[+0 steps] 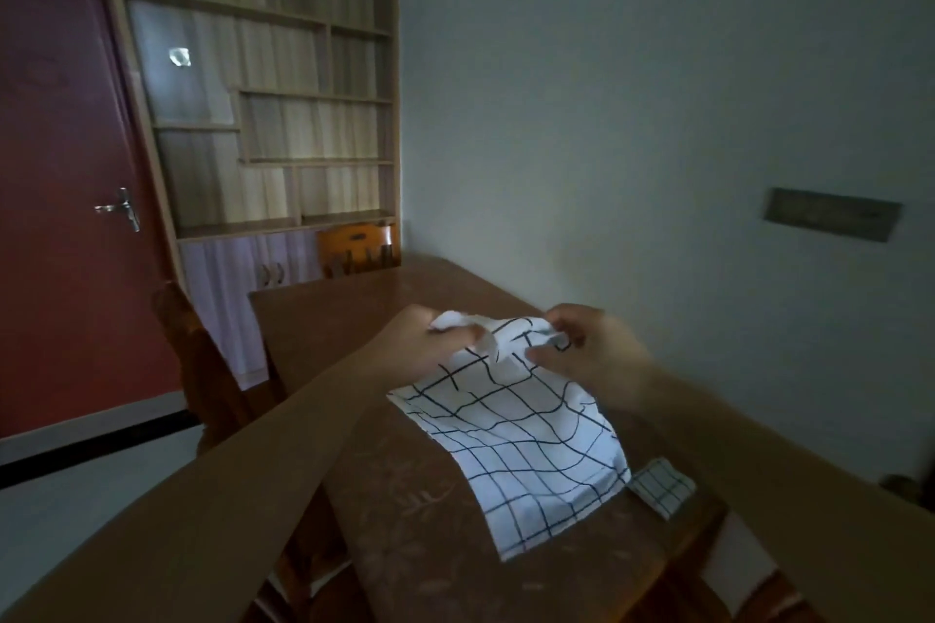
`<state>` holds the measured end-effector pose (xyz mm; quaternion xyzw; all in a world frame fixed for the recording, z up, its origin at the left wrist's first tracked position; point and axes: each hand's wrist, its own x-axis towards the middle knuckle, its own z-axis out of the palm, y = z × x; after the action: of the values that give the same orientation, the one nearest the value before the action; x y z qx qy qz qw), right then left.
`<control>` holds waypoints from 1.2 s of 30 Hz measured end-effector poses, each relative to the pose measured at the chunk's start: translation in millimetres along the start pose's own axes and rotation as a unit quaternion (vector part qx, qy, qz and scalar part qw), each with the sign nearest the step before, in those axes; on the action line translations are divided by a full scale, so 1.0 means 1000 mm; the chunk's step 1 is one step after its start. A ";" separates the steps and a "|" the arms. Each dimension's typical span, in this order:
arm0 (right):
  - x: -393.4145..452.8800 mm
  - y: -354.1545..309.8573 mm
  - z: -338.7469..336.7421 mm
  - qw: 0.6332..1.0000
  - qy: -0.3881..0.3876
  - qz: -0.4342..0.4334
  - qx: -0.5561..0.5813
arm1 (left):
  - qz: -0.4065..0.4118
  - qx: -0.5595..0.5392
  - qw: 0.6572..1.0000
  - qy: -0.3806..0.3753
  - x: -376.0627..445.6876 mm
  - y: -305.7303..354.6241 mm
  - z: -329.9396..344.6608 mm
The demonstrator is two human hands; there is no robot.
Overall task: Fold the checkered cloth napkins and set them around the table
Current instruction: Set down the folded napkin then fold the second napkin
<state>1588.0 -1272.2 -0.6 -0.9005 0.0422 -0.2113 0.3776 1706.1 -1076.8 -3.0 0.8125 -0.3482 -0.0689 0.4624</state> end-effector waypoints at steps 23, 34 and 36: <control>-0.133 -0.066 -0.051 0.995 0.060 0.065 -0.043 | 0.107 -0.041 0.993 0.012 -0.098 0.067 -0.007; -0.120 -0.099 -0.004 0.999 0.011 0.033 -0.034 | 0.151 -0.088 0.985 0.005 -0.101 0.037 -0.045; -0.118 -0.105 0.002 1.000 0.008 0.019 -0.010 | 0.134 -0.093 0.987 0.006 -0.102 0.035 -0.045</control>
<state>1473.5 -1168.4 30.0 -0.9014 0.0640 -0.2112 0.3726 1632.1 -992.3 29.2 0.7122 -0.4433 -0.0332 0.5433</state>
